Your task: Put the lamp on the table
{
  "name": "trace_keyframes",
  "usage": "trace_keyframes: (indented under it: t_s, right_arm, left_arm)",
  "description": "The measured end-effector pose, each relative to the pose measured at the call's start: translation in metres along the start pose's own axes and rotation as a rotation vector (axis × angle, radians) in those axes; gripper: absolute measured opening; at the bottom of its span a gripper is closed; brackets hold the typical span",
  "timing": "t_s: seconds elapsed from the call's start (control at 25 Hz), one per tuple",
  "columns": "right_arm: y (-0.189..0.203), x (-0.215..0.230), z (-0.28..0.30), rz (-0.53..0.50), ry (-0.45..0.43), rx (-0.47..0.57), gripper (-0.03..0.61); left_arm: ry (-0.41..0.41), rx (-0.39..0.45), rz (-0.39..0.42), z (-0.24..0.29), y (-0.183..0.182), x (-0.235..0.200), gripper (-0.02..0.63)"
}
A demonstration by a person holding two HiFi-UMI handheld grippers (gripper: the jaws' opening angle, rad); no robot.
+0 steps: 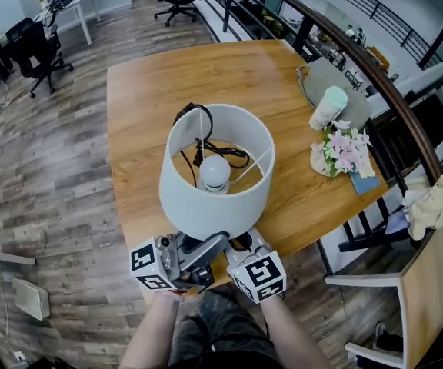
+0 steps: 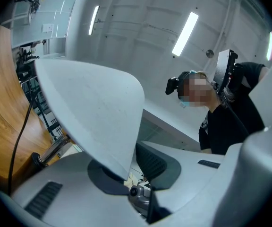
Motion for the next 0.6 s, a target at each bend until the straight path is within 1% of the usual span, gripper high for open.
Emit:
trace_keyframes:
  t_s: [0.16,0.24,0.6]
  right_arm:
    - [0.002,0.001,-0.001,0.011,0.003,-0.001,0.008]
    - [0.003,0.001,-0.001,0.018,0.001,0.001,0.008]
    - [0.010,-0.002,-0.006,0.038,0.004,0.004,0.008]
  left_arm:
    - [-0.028,-0.024,-0.006,-0.003,0.009,-0.001,0.028]
    - [-0.035,-0.019,-0.010,-0.004,0.009,-0.001,0.029]
    - [-0.037,-0.019,-0.024,-0.006,0.014,0.000,0.060]
Point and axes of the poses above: the fingertips, and each gripper's own axes: z forward along the fingers, x to its right, y out of its underside, the point moved 1 cm from there along -z, backward along the fingers, and after that the axes turned 11 degrees about -x, right-handed, at the moved point
